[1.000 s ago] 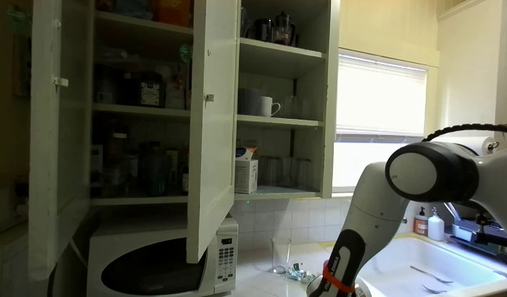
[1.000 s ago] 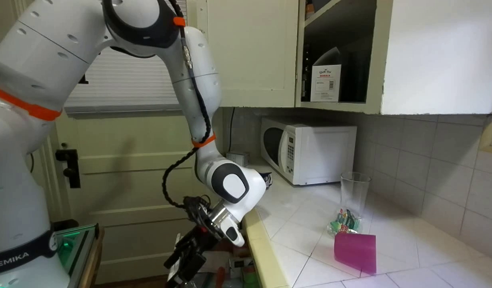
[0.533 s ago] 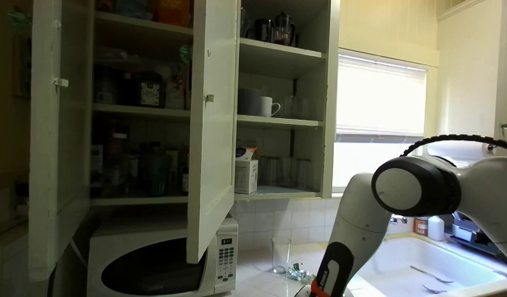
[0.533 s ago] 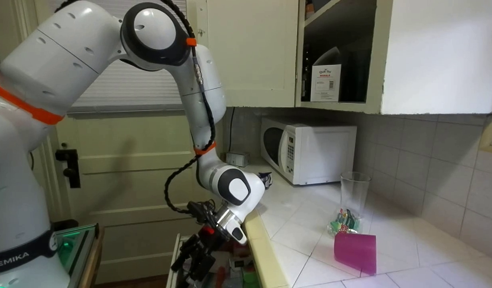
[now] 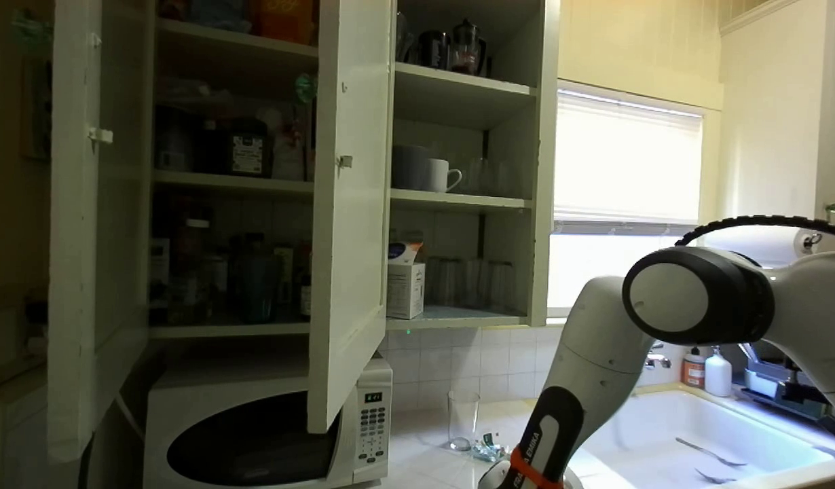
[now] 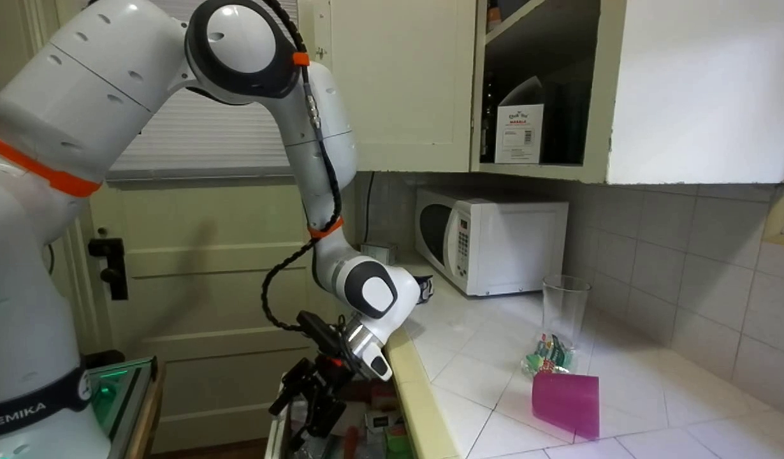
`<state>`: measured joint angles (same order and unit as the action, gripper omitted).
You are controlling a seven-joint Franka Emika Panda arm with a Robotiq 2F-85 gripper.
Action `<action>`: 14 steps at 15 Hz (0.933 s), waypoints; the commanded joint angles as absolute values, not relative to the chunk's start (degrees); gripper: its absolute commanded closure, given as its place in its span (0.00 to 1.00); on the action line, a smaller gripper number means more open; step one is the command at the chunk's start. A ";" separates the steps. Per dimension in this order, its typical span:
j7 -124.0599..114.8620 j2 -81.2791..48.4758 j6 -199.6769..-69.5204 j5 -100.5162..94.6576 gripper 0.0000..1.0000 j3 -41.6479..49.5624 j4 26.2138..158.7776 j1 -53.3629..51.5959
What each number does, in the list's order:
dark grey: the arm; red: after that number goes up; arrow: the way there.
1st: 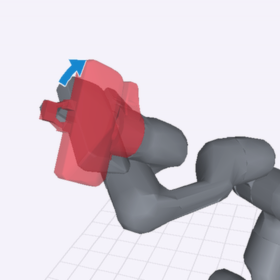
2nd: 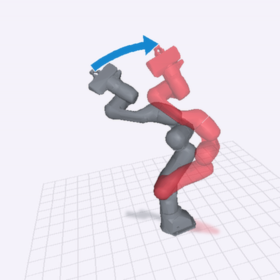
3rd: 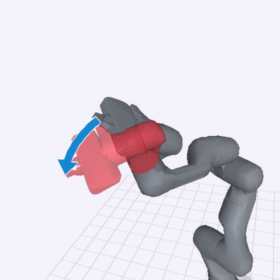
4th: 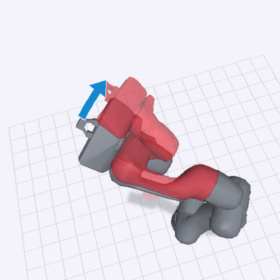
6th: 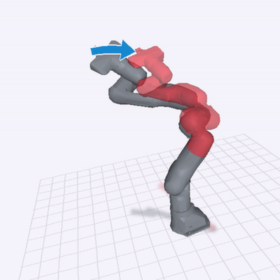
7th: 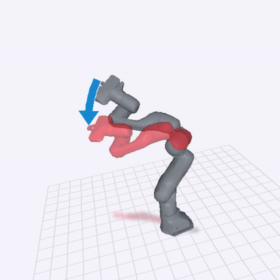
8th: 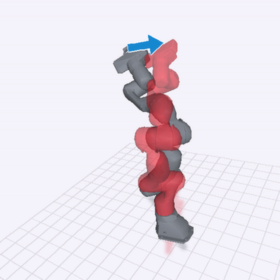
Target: Put the orange spoon in the drawer and close it
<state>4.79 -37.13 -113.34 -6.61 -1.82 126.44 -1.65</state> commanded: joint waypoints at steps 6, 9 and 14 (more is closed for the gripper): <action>10.33 -28.98 -113.53 1.80 0.00 -5.20 135.29 0.92; 3.29 -27.30 -114.85 5.85 0.00 -4.40 138.75 -0.02; -4.38 -24.70 -119.46 8.33 0.00 -3.87 143.61 -1.56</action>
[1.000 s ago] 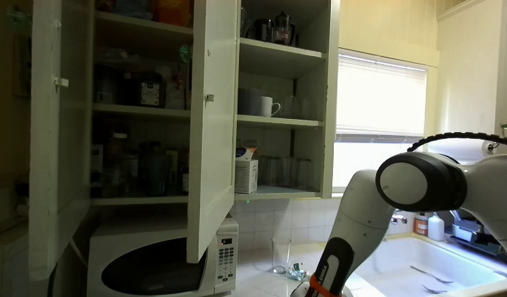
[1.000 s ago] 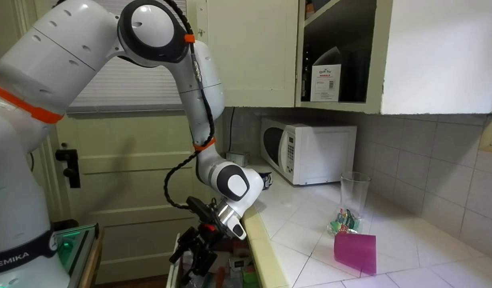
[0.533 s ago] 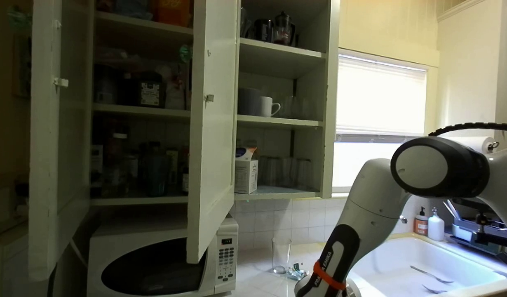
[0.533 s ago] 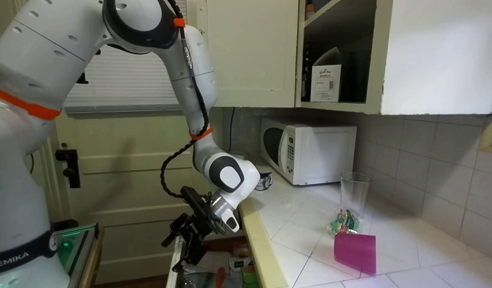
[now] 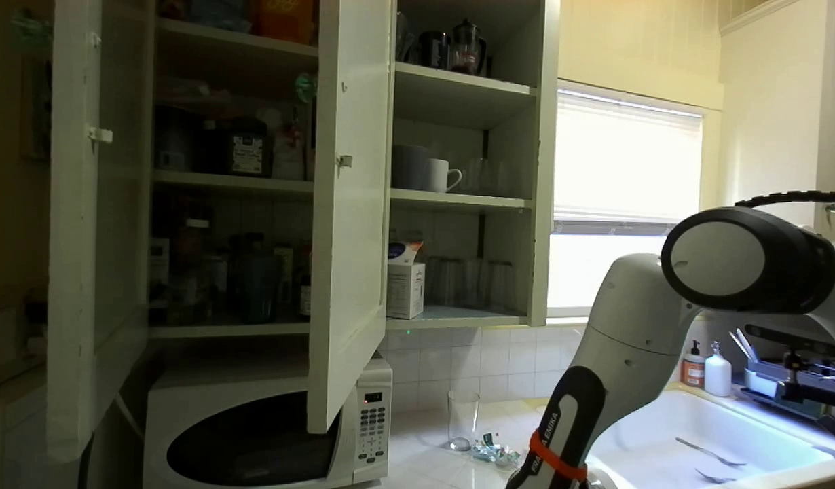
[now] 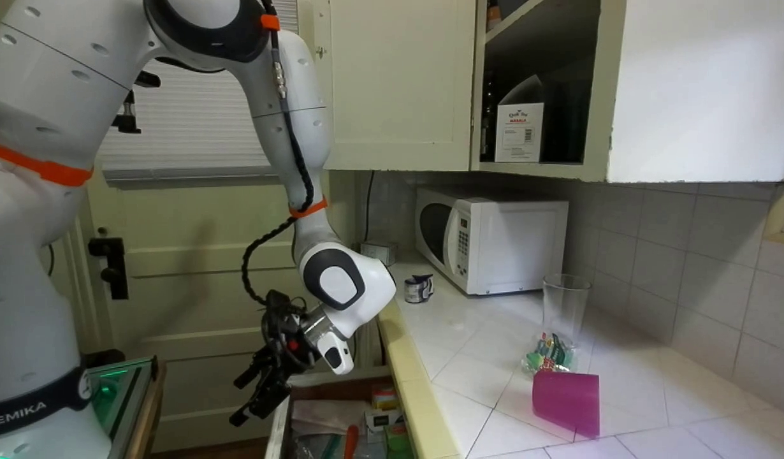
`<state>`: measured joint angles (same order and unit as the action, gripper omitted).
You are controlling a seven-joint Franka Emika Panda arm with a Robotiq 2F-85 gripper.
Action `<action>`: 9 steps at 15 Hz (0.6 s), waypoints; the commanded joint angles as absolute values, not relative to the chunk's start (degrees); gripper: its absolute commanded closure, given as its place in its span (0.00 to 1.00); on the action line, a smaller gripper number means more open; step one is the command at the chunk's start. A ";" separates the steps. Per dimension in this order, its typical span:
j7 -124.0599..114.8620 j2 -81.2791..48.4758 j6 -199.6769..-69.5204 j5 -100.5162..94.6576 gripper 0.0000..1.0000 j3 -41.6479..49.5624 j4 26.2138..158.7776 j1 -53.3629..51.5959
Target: Put the orange spoon in the drawer and close it
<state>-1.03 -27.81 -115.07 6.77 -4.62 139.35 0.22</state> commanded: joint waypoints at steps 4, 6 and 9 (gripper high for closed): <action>-7.16 -24.29 -129.00 3.39 0.00 -2.82 146.16 -4.37; -6.78 -24.84 -132.66 2.60 0.00 -3.11 146.57 -5.05; -5.94 -25.02 -136.22 2.41 0.00 -3.73 147.48 -5.70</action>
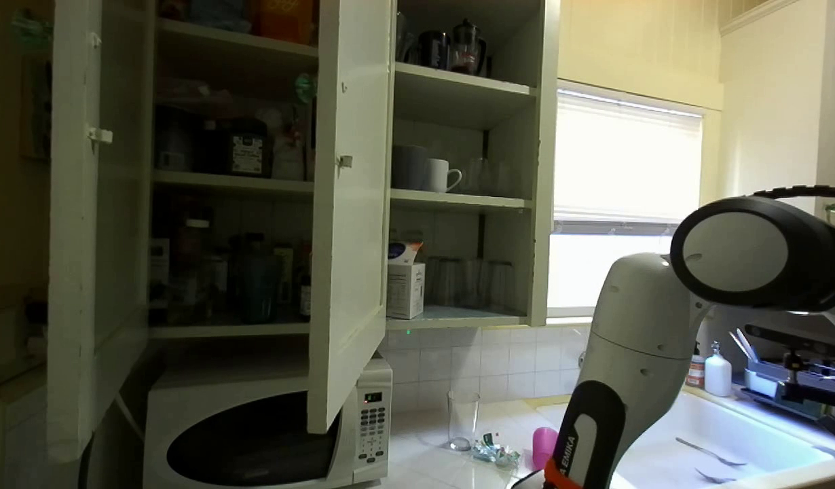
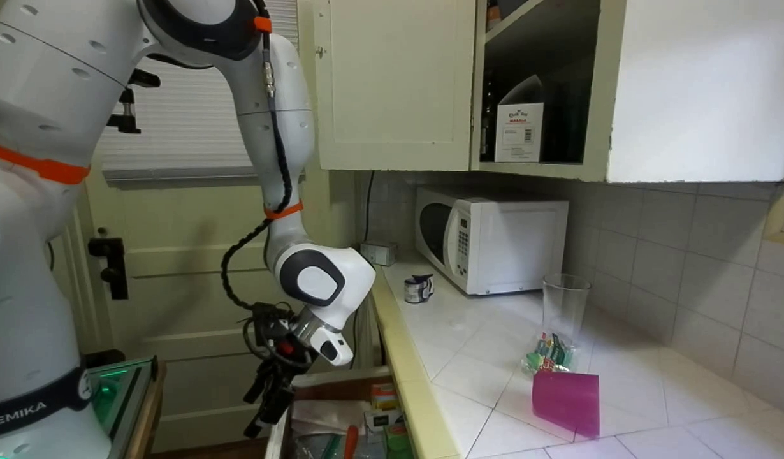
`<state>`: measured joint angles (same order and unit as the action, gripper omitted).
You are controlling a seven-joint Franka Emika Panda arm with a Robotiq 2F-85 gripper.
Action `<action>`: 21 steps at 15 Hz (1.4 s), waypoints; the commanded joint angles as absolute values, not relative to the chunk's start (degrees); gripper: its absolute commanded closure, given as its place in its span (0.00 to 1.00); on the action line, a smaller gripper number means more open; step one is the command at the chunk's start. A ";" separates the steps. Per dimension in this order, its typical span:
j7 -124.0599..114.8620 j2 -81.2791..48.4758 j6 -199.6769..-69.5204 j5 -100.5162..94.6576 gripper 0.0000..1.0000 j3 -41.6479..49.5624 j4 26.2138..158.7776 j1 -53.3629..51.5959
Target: Put the orange spoon in the drawer and close it
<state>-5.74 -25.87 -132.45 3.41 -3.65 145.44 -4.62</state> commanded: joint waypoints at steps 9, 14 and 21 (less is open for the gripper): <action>-5.62 -25.93 -142.57 5.26 0.00 -4.33 149.42 -4.84; -6.05 -26.39 -144.52 5.88 0.00 -4.18 150.26 -4.18; -6.64 -30.26 -152.05 7.99 0.00 -4.07 152.10 -3.11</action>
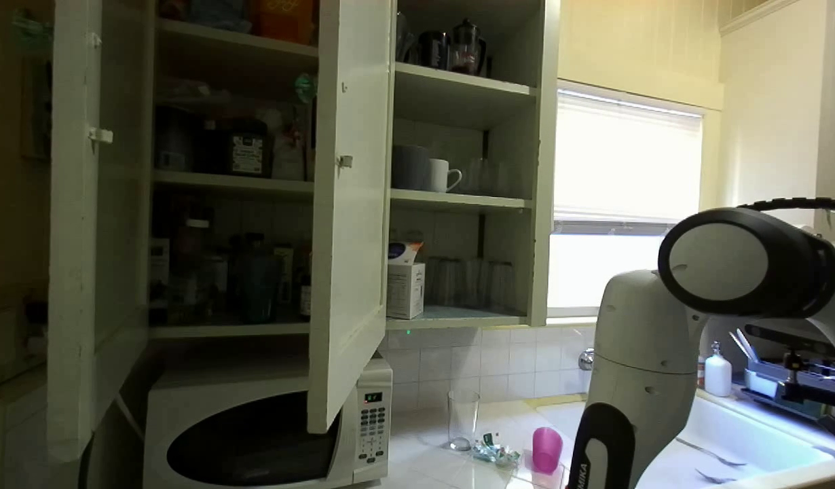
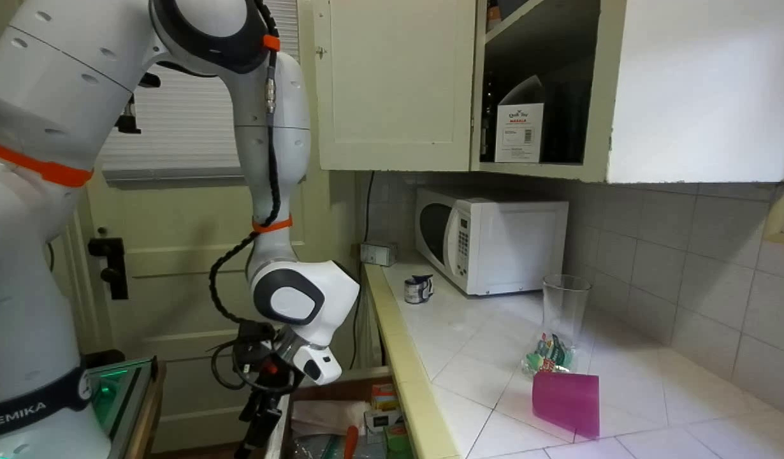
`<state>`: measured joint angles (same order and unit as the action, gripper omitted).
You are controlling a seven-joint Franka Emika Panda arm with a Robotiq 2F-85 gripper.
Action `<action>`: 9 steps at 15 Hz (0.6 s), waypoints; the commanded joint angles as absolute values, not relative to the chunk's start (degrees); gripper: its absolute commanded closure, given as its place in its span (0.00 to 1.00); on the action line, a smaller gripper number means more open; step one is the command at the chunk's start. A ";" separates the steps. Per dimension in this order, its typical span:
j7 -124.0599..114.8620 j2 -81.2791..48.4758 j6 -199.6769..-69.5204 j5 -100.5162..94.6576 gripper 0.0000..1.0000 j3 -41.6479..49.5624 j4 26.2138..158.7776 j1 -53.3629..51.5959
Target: Put the orange spoon in the drawer and close it
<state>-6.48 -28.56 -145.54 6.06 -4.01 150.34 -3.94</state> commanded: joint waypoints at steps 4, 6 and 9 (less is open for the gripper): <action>-10.17 -29.76 -169.72 4.37 0.00 0.10 157.44 -7.94; -11.97 -28.39 -176.14 3.63 0.00 2.62 160.62 -12.17; -13.40 -28.91 -181.05 4.19 0.00 8.49 159.18 -20.05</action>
<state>-12.02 -30.17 -175.39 5.27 2.39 159.26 -13.09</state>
